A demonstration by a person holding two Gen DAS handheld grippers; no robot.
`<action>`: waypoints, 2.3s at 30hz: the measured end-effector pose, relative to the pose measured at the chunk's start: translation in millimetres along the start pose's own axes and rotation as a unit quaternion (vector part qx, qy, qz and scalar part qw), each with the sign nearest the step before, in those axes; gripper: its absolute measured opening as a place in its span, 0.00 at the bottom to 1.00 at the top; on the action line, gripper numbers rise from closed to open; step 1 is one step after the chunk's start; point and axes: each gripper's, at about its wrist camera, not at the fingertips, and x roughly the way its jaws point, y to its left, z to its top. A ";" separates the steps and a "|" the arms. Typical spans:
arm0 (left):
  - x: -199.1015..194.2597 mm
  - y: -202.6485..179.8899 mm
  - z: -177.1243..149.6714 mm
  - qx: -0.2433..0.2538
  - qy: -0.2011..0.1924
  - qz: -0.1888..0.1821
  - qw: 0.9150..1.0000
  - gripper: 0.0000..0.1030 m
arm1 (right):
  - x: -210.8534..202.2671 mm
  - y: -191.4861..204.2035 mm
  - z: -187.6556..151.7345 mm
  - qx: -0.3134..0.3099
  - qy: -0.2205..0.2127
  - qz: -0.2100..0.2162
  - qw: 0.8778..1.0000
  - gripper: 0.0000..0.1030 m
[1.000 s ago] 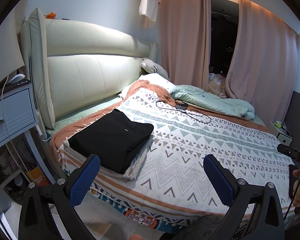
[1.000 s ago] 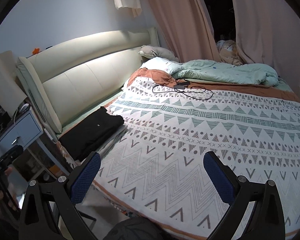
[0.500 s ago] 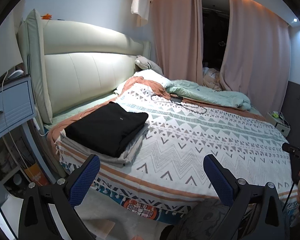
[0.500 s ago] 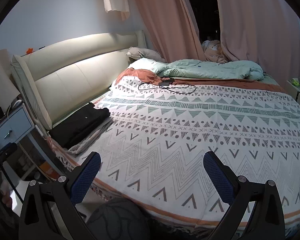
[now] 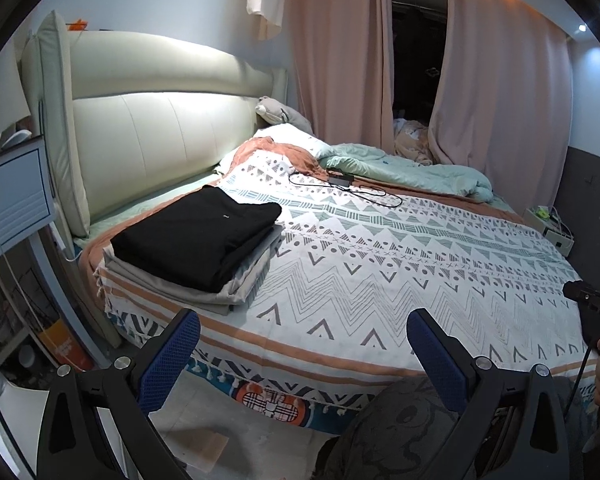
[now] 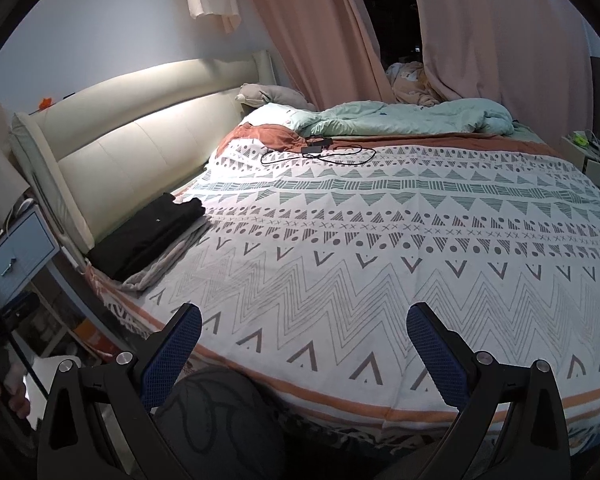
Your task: Fold large clothes
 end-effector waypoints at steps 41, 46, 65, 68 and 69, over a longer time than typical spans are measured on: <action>-13.8 -0.1 4.1 -0.020 -0.013 -0.021 0.999 1.00 | -3.0 -8.6 -4.2 0.014 0.012 -0.015 1.000 1.00; -14.0 -3.8 7.1 -0.015 -0.016 -0.023 0.999 1.00 | -6.7 -10.8 -2.7 0.018 0.007 -0.020 1.000 1.00; -8.1 -3.7 10.5 -0.017 -0.016 -0.024 0.999 1.00 | -14.1 -21.7 -0.4 0.031 0.003 -0.034 0.999 1.00; -8.0 -3.9 10.6 -0.015 -0.018 -0.025 0.999 1.00 | -13.9 -21.6 -0.8 0.032 0.003 -0.034 0.999 1.00; -8.0 -3.8 10.4 -0.016 -0.019 -0.026 0.999 1.00 | -13.9 -21.4 -1.2 0.032 0.004 -0.034 0.999 1.00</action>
